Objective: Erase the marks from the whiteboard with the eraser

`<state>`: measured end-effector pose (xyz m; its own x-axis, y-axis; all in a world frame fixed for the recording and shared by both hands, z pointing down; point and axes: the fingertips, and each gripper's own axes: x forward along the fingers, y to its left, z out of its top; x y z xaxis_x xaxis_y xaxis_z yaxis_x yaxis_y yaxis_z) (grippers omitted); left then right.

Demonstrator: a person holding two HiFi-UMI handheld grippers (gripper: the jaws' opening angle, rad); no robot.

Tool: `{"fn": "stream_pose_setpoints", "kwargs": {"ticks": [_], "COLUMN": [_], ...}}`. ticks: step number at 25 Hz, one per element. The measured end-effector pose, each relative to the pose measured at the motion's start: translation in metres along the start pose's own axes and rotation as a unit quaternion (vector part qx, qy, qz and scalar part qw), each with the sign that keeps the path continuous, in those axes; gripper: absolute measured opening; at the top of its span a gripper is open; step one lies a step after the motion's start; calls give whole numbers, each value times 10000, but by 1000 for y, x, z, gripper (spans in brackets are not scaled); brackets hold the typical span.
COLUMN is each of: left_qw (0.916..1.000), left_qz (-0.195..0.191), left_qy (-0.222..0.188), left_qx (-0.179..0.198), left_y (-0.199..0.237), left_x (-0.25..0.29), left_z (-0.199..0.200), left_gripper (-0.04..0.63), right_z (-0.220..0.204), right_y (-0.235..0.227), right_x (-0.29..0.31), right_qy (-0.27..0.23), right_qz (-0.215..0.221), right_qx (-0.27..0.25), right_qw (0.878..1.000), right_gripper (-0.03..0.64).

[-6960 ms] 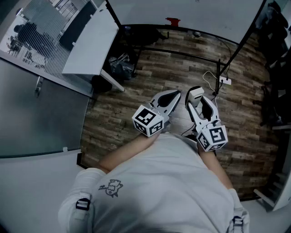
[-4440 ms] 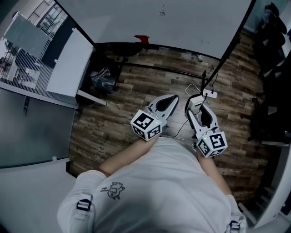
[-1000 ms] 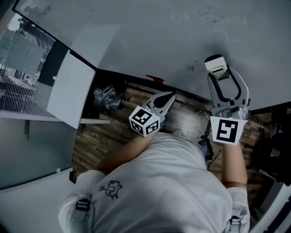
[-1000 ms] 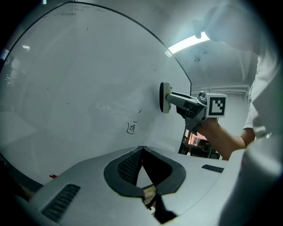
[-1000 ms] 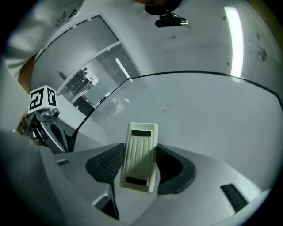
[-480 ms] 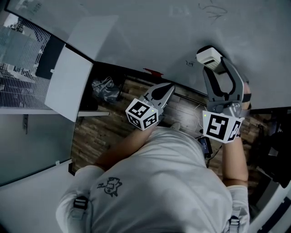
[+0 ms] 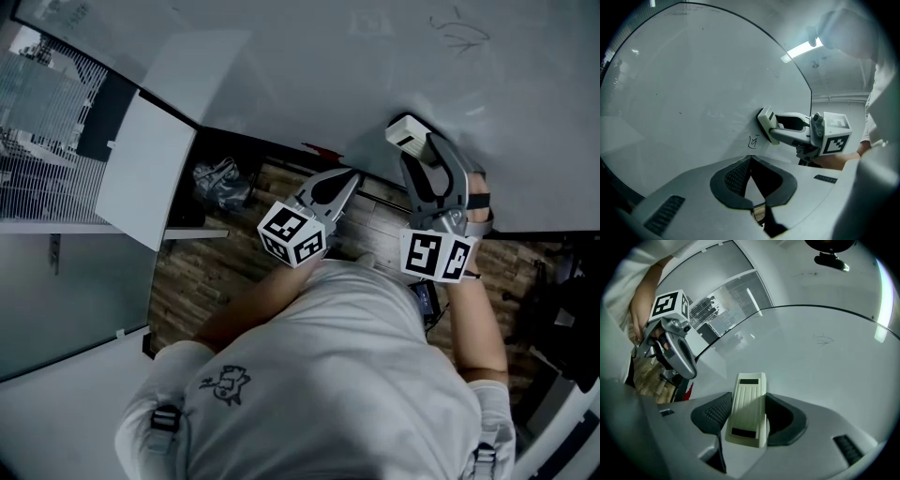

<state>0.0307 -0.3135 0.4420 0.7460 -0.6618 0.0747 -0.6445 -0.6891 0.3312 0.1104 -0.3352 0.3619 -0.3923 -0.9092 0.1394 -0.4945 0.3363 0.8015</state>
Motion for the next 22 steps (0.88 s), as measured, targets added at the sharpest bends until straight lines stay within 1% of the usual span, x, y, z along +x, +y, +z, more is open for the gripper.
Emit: {"fn": "stream_pose_setpoints", "kwargs": {"ticks": [6,14,19,22], "left_qw": [9999,9997,9997,9998], "left_qz": [137,244,221,202], "left_qy": [-7,24,42,16], "left_qx": [-29,-99,-97,-90], "left_y": [13,20,17,15], "left_x": [-4,-9,-8,-7], "left_z": [0,-4,-5,-4], "left_gripper": [8,8,8,8], "right_z": [-17,-40,-41,-32], "right_y": [45,98,100,82], "right_x": [20,38,37,31], "right_qy": [135,304,320,243], "right_qz": [413,936,985,821], "right_qx": [-80,-249,-399,-516], "right_qw": [9990,9948,9938,9950], "right_gripper": [235,235,235,235]}}
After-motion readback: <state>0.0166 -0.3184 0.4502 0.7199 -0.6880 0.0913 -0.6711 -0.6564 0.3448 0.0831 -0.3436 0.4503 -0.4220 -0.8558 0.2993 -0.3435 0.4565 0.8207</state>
